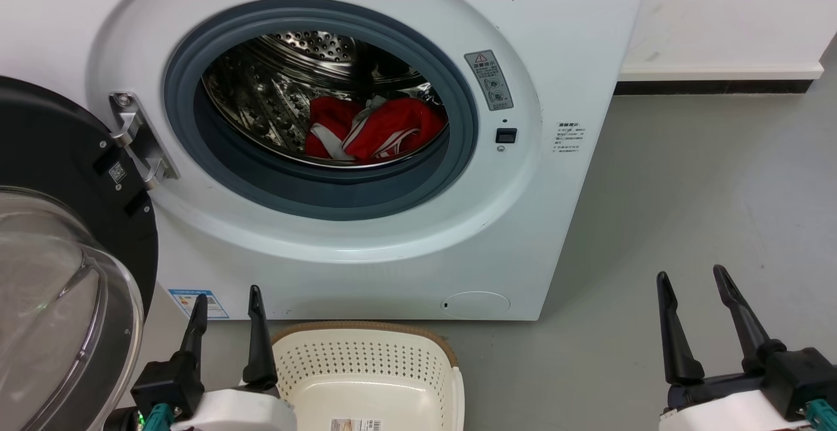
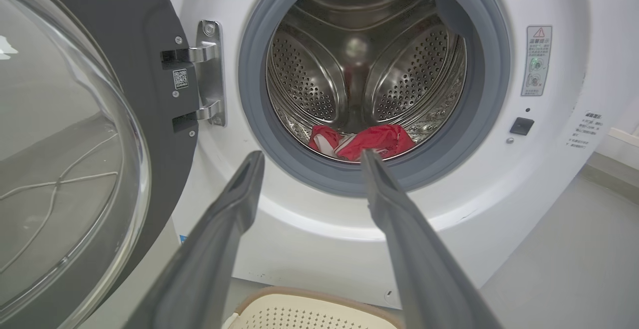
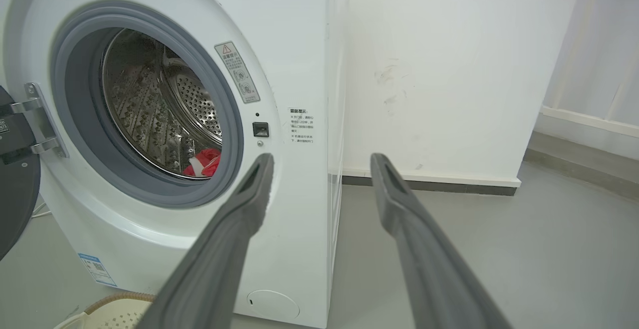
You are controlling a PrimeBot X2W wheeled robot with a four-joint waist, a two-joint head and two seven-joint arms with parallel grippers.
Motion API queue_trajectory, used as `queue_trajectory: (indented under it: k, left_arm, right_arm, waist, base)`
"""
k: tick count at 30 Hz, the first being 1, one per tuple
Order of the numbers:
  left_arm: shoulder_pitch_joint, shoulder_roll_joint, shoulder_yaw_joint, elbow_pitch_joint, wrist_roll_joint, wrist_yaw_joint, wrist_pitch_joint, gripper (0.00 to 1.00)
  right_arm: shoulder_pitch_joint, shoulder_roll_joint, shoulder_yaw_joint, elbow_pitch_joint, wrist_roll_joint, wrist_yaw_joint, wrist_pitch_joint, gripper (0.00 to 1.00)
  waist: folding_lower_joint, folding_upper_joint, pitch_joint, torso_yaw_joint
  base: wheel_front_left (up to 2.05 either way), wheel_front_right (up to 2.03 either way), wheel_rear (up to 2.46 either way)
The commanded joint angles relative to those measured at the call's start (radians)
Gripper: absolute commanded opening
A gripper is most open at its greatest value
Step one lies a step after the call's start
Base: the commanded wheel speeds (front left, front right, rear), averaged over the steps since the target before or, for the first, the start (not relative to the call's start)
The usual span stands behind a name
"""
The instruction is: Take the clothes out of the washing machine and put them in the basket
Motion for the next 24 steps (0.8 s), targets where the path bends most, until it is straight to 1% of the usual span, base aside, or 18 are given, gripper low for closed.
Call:
queue_trajectory:
  k: [1,12,22,24]
  left_arm:
    - [0.009,0.001,-0.001,-0.005,0.021,0.006,-0.007,1.0]
    - [0.02,0.001,-0.005,-0.001,0.095,0.013,-0.029,1.0]
    - [0.032,0.001,-0.009,0.007,0.158,0.023,-0.047,1.0]
    - [0.031,0.001,-0.008,0.011,0.149,0.023,-0.047,1.0]
  right_arm:
    - [0.008,-0.001,0.002,-0.012,-0.023,0.0,-0.01,1.0]
    - [0.025,-0.001,0.0,-0.008,-0.092,0.0,-0.03,1.0]
    - [0.039,-0.001,-0.006,0.001,-0.127,0.0,-0.048,1.0]
    - [0.038,-0.001,-0.008,0.007,-0.111,0.0,-0.046,1.0]
  waist:
    - [0.0,-0.0001,0.0,0.0]
    - [0.0,-0.0001,0.0,-0.002]
    - [0.0,-0.0001,0.001,-0.002]
    - [0.0,-0.0001,0.001,-0.002]
  base:
    - [0.0,0.0,0.0]
    - [0.0,0.0,0.0]
    - [0.0,0.0,0.0]
    - [0.0,0.0,0.0]
